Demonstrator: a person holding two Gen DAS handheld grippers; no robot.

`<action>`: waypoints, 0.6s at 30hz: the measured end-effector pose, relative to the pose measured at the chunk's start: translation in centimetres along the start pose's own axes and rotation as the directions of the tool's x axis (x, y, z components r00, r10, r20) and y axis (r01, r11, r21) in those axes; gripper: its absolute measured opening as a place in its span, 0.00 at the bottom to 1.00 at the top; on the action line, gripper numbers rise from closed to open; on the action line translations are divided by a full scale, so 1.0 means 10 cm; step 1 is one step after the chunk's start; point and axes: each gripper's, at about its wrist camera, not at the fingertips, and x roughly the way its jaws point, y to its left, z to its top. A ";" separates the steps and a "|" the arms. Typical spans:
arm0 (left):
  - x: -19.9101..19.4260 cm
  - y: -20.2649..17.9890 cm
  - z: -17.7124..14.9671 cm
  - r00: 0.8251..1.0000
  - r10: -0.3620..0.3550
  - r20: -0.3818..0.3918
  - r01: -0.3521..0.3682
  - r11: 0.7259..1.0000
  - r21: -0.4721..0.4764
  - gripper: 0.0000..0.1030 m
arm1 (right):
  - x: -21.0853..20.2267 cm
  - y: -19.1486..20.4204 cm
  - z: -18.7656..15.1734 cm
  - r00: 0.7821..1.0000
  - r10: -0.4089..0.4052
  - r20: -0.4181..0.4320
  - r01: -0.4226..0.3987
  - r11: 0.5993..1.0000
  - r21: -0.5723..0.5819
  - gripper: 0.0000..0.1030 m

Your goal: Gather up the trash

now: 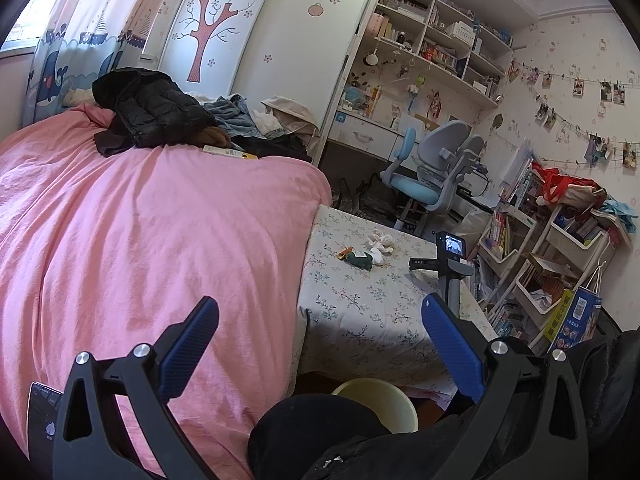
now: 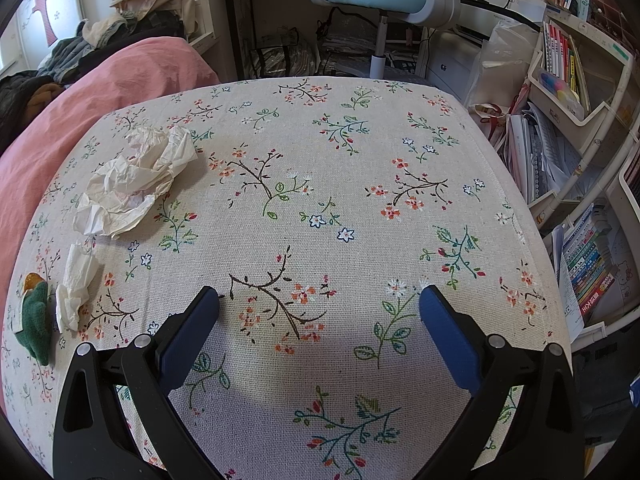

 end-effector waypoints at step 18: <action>0.01 -0.01 -0.01 1.000 0.012 -0.012 -0.011 0.999 0.040 0.94 | 0.00 -0.01 0.00 1.000 0.000 0.000 0.000 1.000 0.000 0.93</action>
